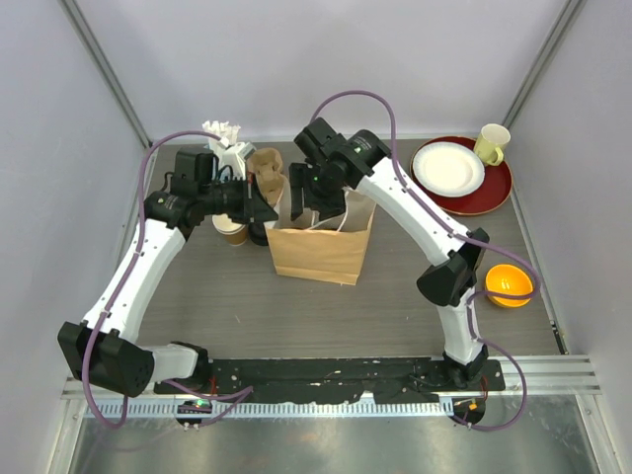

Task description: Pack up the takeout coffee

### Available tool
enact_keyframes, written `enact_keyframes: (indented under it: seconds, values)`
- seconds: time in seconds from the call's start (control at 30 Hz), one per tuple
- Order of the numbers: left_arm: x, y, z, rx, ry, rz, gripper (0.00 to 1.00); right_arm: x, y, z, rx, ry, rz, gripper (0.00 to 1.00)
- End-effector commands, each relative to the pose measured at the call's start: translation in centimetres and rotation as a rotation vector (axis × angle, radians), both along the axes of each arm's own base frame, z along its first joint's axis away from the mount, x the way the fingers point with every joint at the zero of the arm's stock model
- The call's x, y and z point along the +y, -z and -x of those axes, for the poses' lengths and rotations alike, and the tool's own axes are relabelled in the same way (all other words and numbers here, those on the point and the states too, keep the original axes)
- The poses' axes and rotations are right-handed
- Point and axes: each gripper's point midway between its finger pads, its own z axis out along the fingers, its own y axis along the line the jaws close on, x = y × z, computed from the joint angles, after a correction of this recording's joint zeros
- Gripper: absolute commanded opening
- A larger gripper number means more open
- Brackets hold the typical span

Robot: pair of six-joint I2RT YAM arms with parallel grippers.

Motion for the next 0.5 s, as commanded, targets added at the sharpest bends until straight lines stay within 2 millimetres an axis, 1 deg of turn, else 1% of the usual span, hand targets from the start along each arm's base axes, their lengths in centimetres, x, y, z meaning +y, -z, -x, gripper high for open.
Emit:
enact_keyframes:
  seconds: [0.0,0.07,0.1,0.2,0.23,0.27,0.37,0.43,0.47]
  values:
    - [0.0,-0.3,0.3,-0.02,0.014,-0.005,0.0,-2.1,-3.9,3.4,0.031,-0.023,-0.029,0.73]
    - [0.1,0.0,0.4,-0.009,0.013,-0.008,0.0,-2.1,-4.7,3.6,0.022,-0.023,-0.05,0.76]
    - [0.1,0.1,0.5,-0.003,0.011,-0.009,0.0,-2.1,-5.1,3.7,0.014,-0.024,-0.061,0.8]
    - [0.3,0.4,0.6,0.01,0.006,-0.013,0.0,-2.4,-6.3,3.8,-0.01,-0.023,-0.085,0.87]
    - [0.4,0.5,0.5,0.014,0.002,-0.015,0.0,-2.6,-6.5,3.9,-0.016,-0.024,-0.086,0.88]
    - [0.4,0.4,0.5,0.014,0.002,-0.016,0.0,-2.9,-7.1,4.0,-0.029,-0.02,-0.097,0.88]
    - [0.5,0.3,0.4,0.003,0.002,-0.022,0.0,-3.8,-7.6,3.9,-0.049,-0.004,-0.088,0.89]
    - [0.6,0.4,0.4,0.003,-0.003,-0.026,0.0,-4.3,-8.3,3.7,-0.078,0.012,-0.094,0.89]
    - [0.6,0.5,0.4,0.002,-0.002,-0.027,0.0,-4.4,-9.1,3.6,-0.101,0.014,-0.112,0.9]
